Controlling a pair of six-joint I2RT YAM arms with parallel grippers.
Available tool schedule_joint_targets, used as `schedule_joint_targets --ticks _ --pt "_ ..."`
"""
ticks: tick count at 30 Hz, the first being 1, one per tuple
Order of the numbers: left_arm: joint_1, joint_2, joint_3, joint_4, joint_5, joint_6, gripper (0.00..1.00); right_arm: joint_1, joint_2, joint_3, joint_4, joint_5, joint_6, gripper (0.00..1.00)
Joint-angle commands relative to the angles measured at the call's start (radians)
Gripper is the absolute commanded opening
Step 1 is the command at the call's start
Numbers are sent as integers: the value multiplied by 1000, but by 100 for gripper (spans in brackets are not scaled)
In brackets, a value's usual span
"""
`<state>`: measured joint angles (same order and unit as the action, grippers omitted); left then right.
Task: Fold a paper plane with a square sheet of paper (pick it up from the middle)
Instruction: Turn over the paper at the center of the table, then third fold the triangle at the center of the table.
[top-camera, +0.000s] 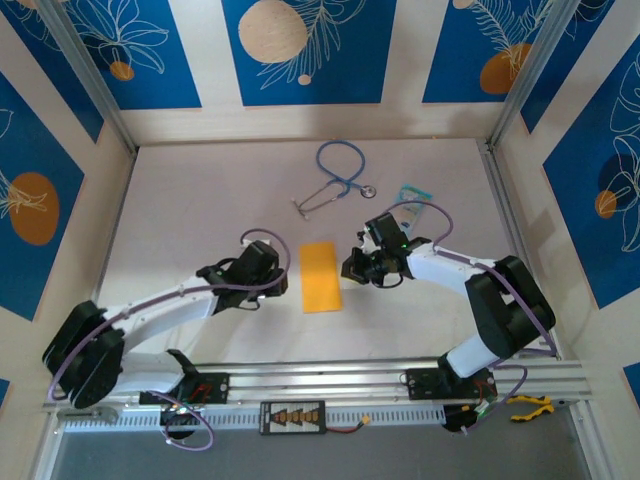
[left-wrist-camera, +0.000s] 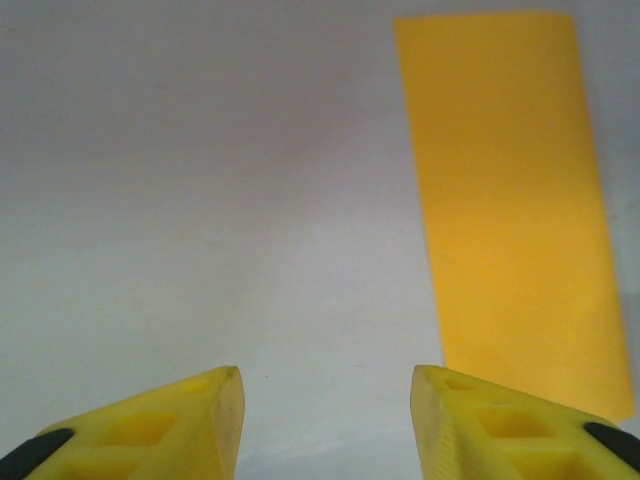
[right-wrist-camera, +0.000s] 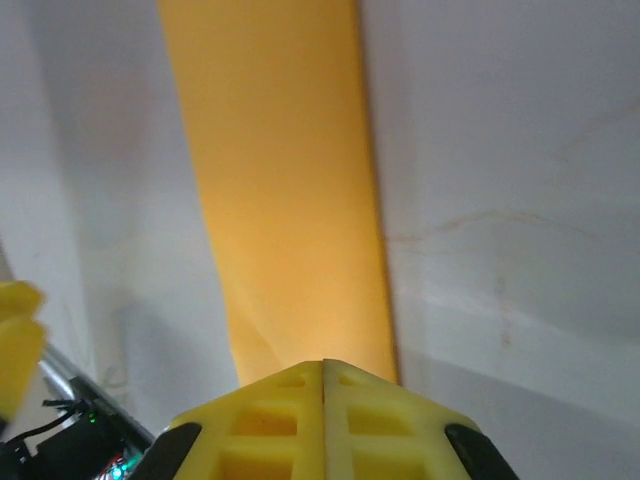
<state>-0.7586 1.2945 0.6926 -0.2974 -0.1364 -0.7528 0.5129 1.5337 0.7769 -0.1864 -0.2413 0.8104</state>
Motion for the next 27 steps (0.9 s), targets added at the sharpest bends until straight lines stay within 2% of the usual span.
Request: schedule_joint_targets --ticks 1,7,15,27 --pt "17 75 50 74 168 12 46 -2 44 10 66 -59 21 5" --pt "21 169 73 137 271 -6 47 0 116 22 104 -98 33 4" --pt "39 215 59 189 328 -30 47 -15 189 -10 160 -125 60 4" --pt "65 294 50 270 417 -72 44 -20 219 -100 160 -61 99 4"
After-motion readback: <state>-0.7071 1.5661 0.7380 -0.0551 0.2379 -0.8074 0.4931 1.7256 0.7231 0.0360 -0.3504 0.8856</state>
